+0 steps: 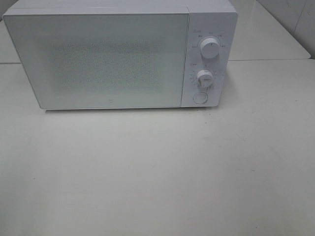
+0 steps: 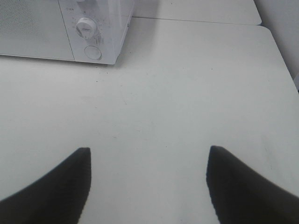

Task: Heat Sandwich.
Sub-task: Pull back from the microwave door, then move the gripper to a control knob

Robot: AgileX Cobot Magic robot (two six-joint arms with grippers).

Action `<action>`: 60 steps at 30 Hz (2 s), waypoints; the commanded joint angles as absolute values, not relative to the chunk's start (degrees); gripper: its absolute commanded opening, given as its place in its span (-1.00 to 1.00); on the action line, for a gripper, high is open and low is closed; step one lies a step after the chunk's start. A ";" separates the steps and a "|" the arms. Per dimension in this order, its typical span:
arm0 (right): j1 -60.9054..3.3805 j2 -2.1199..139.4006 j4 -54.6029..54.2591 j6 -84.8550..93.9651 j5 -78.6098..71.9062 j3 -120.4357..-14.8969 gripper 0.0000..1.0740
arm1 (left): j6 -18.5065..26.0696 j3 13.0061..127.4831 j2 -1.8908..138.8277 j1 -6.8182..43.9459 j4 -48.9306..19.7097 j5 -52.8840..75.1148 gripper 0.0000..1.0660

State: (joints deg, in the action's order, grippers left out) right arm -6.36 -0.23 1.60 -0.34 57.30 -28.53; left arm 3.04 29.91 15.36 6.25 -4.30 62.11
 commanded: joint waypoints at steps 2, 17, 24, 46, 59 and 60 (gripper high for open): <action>-5.90 -1.83 1.66 -0.69 57.01 -28.48 0.27 | 3.15 29.68 9.22 1.09 -4.76 61.36 0.84; -5.90 -1.83 1.66 -0.69 57.01 -28.48 0.27 | 3.21 29.68 -1.55 -1.55 -4.98 61.36 0.83; -5.90 -1.83 1.66 -0.69 57.01 -28.48 0.27 | 3.21 29.68 -1.55 -1.55 -4.98 61.36 0.83; -5.90 -1.83 1.66 -0.69 57.01 -28.48 0.27 | 3.21 29.68 -1.55 -1.55 -4.98 61.36 0.83; -5.90 -1.83 1.49 -0.69 57.01 -28.48 0.27 | 3.21 29.68 -1.55 -1.55 -4.98 61.36 0.83; -5.90 -1.83 1.49 -0.69 57.01 -28.48 0.27 | 3.21 29.68 -1.55 -1.55 -4.98 61.36 0.83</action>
